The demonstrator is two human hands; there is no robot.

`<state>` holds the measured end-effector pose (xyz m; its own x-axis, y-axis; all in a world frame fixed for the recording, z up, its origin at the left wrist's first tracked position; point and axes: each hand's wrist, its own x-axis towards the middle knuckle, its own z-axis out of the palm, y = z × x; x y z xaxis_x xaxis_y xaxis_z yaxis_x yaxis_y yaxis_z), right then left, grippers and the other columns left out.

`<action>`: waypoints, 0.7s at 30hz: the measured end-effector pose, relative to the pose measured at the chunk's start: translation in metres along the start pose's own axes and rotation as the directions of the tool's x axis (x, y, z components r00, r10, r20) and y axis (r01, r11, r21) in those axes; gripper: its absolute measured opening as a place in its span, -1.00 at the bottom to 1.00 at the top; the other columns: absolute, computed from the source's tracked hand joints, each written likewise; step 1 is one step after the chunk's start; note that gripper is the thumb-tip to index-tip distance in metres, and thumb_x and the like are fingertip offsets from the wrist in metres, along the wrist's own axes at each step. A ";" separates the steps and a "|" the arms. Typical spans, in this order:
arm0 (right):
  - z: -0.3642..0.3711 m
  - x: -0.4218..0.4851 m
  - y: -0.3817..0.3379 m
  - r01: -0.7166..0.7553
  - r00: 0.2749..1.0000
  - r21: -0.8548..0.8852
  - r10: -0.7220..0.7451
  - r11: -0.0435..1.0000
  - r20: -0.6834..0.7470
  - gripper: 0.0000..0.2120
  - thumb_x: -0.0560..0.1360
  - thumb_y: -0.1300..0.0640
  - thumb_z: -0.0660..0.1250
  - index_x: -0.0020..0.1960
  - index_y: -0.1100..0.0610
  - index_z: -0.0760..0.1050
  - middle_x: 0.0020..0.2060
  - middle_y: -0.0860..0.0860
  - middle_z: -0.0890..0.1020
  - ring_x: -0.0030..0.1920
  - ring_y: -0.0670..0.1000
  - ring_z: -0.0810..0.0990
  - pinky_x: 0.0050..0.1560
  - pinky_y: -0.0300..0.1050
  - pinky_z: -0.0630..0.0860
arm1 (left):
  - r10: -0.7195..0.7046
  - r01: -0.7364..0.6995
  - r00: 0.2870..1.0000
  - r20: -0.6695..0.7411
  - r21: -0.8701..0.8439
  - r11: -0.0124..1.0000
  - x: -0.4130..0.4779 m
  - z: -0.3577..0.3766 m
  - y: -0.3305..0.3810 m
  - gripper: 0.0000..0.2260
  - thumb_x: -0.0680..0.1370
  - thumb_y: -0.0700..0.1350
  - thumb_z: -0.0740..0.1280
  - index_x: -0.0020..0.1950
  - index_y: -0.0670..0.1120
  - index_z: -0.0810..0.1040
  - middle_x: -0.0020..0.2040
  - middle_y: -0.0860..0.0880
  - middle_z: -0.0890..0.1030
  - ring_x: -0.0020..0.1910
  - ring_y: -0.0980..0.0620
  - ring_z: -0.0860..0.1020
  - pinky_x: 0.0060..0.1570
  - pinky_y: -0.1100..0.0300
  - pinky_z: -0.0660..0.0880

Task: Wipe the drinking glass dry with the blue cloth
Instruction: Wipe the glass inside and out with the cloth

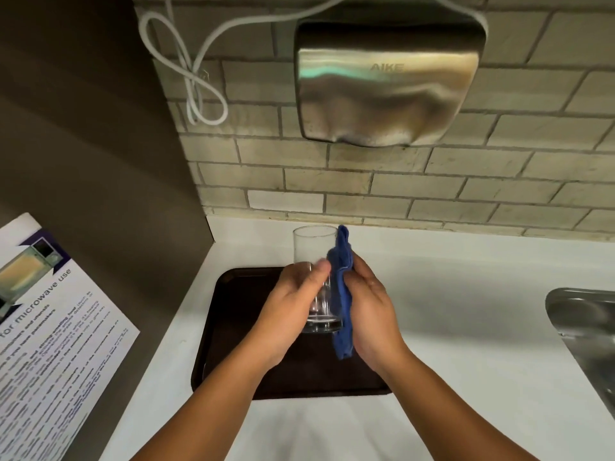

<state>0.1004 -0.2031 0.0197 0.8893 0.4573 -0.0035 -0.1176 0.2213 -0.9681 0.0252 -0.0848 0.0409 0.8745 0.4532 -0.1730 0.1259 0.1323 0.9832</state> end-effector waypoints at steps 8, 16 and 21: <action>0.003 -0.006 0.000 -0.031 1.000 0.033 0.030 0.999 0.006 -0.58 0.80 0.29 0.12 0.52 0.00 0.54 0.14 -0.12 0.83 0.17 -0.07 0.80 0.07 -0.30 0.69 | -0.009 0.008 1.000 -0.014 -0.073 0.997 0.001 -0.004 -0.002 -0.48 0.43 0.29 0.54 0.28 0.02 0.71 0.16 -0.01 0.84 0.15 0.00 0.81 0.07 0.14 0.72; 0.004 -0.002 -0.009 -0.159 0.986 0.159 0.165 0.974 -0.021 -0.62 0.72 0.24 0.20 0.36 -0.03 0.68 0.16 0.15 0.81 0.15 0.19 0.81 0.17 0.06 0.76 | 0.014 -0.035 0.992 -0.127 -0.167 0.985 0.003 -0.004 -0.001 -0.34 0.30 0.21 0.62 0.33 0.02 0.61 0.14 -0.05 0.79 -0.04 0.00 0.84 -0.18 0.20 0.72; 0.000 0.005 -0.011 -0.350 0.931 0.286 0.364 0.892 0.004 -0.66 0.75 0.13 0.19 0.14 0.20 0.74 0.11 0.31 0.77 0.06 0.27 0.79 0.25 0.26 0.69 | 0.016 -0.030 0.993 -0.115 -0.126 0.992 0.005 -0.001 0.000 -0.56 0.49 0.02 0.64 0.31 0.00 0.62 0.08 -0.01 0.79 -0.08 0.07 0.81 -0.17 0.24 0.72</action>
<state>0.1064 -0.2029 0.0304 0.7836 0.5102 -0.3545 -0.5425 0.2840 -0.7906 0.0287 -0.0813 0.0403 0.8169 0.5533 -0.1630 0.0396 0.2282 0.9728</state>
